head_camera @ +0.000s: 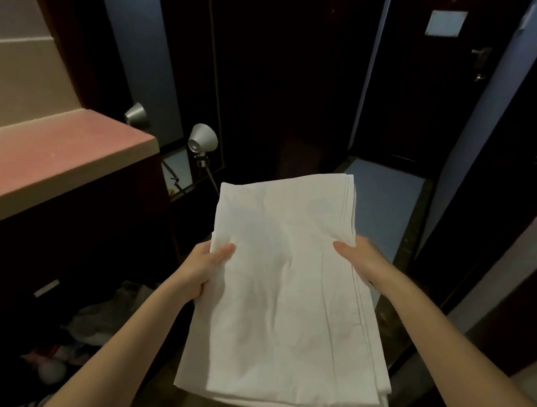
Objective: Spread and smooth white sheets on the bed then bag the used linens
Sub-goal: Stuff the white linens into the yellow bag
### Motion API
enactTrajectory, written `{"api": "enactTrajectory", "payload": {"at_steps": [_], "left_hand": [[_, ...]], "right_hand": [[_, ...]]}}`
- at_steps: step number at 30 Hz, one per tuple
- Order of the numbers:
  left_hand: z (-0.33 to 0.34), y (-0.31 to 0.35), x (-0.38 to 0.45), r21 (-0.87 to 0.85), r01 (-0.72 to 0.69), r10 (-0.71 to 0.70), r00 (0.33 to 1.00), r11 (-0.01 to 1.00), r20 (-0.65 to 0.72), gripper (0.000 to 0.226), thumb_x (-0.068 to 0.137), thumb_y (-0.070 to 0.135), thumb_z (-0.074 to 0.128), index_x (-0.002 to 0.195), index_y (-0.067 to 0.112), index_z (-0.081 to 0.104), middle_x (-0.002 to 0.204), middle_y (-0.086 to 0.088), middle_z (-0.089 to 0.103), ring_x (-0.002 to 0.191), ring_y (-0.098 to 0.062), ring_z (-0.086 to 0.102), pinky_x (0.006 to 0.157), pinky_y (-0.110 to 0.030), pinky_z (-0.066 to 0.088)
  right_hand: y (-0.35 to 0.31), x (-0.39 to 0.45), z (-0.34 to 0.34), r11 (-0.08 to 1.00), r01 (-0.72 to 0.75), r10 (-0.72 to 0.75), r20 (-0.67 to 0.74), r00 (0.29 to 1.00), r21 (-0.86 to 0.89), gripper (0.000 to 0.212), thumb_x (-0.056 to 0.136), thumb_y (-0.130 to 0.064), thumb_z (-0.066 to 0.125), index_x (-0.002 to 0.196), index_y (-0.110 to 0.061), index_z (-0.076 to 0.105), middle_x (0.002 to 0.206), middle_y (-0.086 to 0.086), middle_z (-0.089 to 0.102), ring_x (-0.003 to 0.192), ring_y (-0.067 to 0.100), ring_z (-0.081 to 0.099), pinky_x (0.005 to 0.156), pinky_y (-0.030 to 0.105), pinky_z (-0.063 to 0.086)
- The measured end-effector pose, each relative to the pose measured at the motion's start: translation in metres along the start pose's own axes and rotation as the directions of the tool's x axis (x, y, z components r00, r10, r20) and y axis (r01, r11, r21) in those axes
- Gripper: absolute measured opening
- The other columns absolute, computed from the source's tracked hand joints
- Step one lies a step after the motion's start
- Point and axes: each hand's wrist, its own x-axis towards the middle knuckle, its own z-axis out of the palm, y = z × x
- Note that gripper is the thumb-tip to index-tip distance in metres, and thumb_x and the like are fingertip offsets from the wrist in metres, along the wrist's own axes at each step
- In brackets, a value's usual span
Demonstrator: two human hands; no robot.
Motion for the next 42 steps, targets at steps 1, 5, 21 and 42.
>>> {"api": "enactTrajectory", "payload": {"at_steps": [1,5,21,42], "left_hand": [[0.001,0.007,0.02,0.005,0.007,-0.007,1.0,1.0,0.013,0.018,0.098,0.017,0.055,0.11,0.005,0.063,0.092,-0.006,0.07,0.081,-0.021,0.068,0.068,-0.032,0.054],[0.008,0.036,0.097,0.044,0.003,-0.005,0.999,0.999,0.052,0.019,0.098,0.017,0.055,0.109,0.004,0.062,0.098,-0.01,0.069,0.085,-0.024,0.066,0.073,-0.035,0.053],[0.075,0.043,0.362,0.035,0.057,-0.058,0.998,0.998,0.033,0.027,0.097,0.013,0.057,0.118,-0.003,0.061,0.111,-0.018,0.067,0.099,-0.031,0.064,0.092,-0.043,0.049],[0.153,-0.25,0.59,-0.057,0.572,-0.568,0.819,0.818,0.082,0.025,0.092,0.018,0.064,0.114,0.007,0.066,0.104,-0.011,0.073,0.091,-0.026,0.072,0.082,-0.039,0.058]], "right_hand": [[-0.005,0.015,-0.002,1.0,-0.008,0.008,-0.015,1.0,0.006,0.044,0.101,-0.024,0.046,0.143,-0.009,0.042,0.138,0.008,0.052,0.126,0.027,0.05,0.105,0.037,0.04],[-0.02,0.073,-0.01,0.999,-0.006,0.01,-0.075,0.997,0.044,0.044,0.101,-0.024,0.048,0.141,-0.008,0.044,0.137,0.008,0.053,0.123,0.026,0.052,0.107,0.04,0.04],[-0.009,0.339,-0.046,0.996,-0.055,0.059,-0.064,0.996,0.066,0.041,0.101,-0.016,0.048,0.139,-0.002,0.045,0.135,0.012,0.054,0.125,0.026,0.05,0.107,0.034,0.037],[0.268,0.585,0.082,0.925,-0.38,0.377,-0.108,0.92,-0.008,0.036,0.095,-0.012,0.057,0.127,0.004,0.056,0.125,0.019,0.061,0.119,0.033,0.056,0.093,0.025,0.038]]}}
